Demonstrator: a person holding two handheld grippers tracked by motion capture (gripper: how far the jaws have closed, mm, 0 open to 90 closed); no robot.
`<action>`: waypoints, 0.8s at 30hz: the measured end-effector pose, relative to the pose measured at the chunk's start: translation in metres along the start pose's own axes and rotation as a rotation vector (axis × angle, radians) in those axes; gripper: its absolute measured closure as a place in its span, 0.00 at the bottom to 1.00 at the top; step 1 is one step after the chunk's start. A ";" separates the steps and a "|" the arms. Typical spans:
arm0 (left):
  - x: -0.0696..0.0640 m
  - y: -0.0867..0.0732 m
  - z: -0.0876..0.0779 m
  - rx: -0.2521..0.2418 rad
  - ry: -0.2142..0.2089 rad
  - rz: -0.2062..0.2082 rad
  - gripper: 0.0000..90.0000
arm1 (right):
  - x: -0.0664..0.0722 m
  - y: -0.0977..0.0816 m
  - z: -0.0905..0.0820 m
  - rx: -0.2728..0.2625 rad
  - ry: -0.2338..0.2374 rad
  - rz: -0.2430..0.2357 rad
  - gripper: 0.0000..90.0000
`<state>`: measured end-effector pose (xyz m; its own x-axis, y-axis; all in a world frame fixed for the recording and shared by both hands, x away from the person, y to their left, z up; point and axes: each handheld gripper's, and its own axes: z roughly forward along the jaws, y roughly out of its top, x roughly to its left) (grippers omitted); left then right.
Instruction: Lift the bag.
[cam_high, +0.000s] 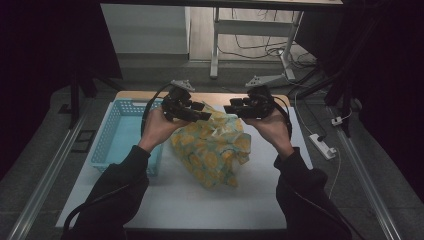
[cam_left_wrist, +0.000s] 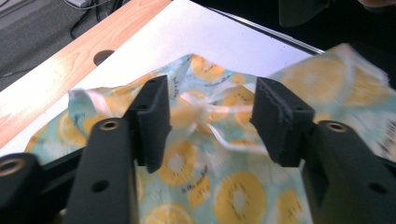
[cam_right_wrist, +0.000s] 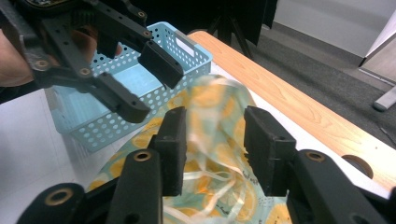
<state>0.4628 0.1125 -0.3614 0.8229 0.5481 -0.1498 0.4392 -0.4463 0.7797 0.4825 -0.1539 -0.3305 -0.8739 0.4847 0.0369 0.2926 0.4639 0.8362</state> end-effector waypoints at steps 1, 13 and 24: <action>-0.001 -0.001 -0.001 0.002 0.002 0.003 0.48 | 0.001 0.000 -0.001 0.000 -0.004 -0.001 0.65; -0.018 -0.019 -0.015 0.012 0.029 0.022 0.25 | 0.011 -0.008 -0.006 -0.001 -0.005 -0.006 0.50; -0.027 -0.043 -0.017 0.031 0.039 0.020 0.14 | 0.017 -0.026 -0.006 0.020 0.006 0.001 0.35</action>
<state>0.4155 0.1289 -0.3805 0.8172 0.5658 -0.1100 0.4343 -0.4790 0.7629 0.4578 -0.1619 -0.3483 -0.8759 0.4808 0.0410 0.3013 0.4785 0.8248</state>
